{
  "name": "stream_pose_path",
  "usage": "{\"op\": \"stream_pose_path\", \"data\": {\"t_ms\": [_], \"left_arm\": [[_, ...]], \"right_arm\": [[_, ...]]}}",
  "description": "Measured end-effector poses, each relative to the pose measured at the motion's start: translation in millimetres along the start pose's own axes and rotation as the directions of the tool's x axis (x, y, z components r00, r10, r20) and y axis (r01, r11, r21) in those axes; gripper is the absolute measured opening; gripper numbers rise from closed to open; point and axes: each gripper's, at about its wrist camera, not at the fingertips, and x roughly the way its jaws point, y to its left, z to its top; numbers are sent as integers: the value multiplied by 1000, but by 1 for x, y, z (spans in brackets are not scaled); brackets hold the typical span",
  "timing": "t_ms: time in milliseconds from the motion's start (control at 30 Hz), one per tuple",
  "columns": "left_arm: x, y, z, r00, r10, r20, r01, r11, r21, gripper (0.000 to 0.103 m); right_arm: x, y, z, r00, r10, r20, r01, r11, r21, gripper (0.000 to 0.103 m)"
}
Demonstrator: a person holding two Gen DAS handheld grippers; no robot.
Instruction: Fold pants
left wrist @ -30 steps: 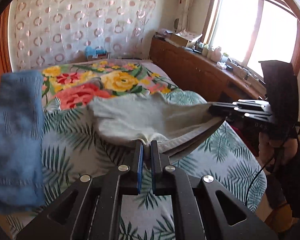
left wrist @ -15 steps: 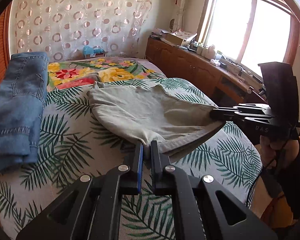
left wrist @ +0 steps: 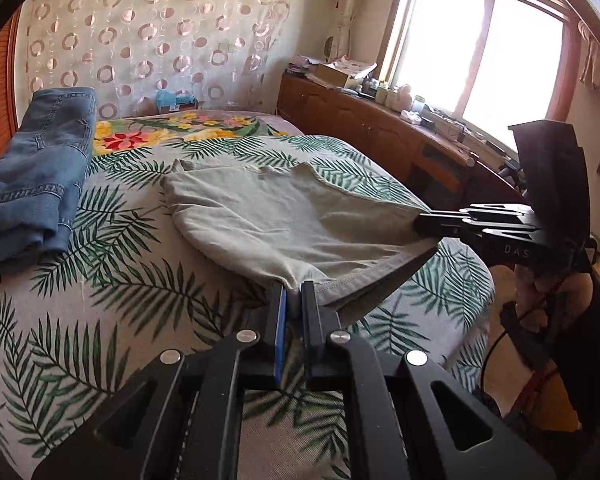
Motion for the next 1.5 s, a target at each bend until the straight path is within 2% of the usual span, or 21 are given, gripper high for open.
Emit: {"op": "stream_pose_path", "data": {"t_ms": [333, 633, 700, 733, 833, 967, 1067, 1133, 1167, 1200, 1500], "left_arm": [[6, -3, -28, 998, 4, -58, -4, 1000, -4, 8], [14, -5, -30, 996, 22, -82, -22, 1000, 6, 8], [15, -6, -30, 996, 34, -84, -34, 999, 7, 11], [15, -6, -30, 996, 42, -82, -41, 999, 10, 11], [13, -5, -28, 996, 52, -72, -52, 999, 7, 23], [9, 2, -24, 997, 64, -50, -65, 998, -14, 47], [11, 6, -22, 996, 67, -58, -69, 997, -23, 51], [14, 8, -22, 996, 72, -62, -73, 997, -26, 62], [15, 10, -21, 996, 69, -61, -71, 997, -31, 77], [16, 11, -21, 996, 65, -56, -67, 997, -38, 80], [26, 28, -6, 993, 109, -38, -112, 992, -66, 80]], "right_arm": [[-5, 8, -34, 998, -1, -55, 2, 1000, 6, 6], [3, 9, -32, 998, -22, -64, 24, 1000, 18, 6], [5, 8, -35, 997, -27, -75, 28, 999, 19, 6], [5, 8, -36, 997, -26, -79, 28, 999, 18, 9], [3, 7, -38, 996, -33, -79, 35, 999, 23, 13], [-3, 3, -39, 997, -42, -64, 44, 998, 33, 13], [-8, 1, -40, 997, -51, -52, 53, 998, 33, 16], [-10, 2, -41, 997, -66, -43, 67, 997, 32, 23], [-11, 1, -41, 997, -67, -41, 68, 997, 33, 26], [-10, 0, -41, 997, -65, -41, 67, 997, 35, 27], [2, -5, -30, 996, -79, -33, 80, 996, 33, 30]]}}
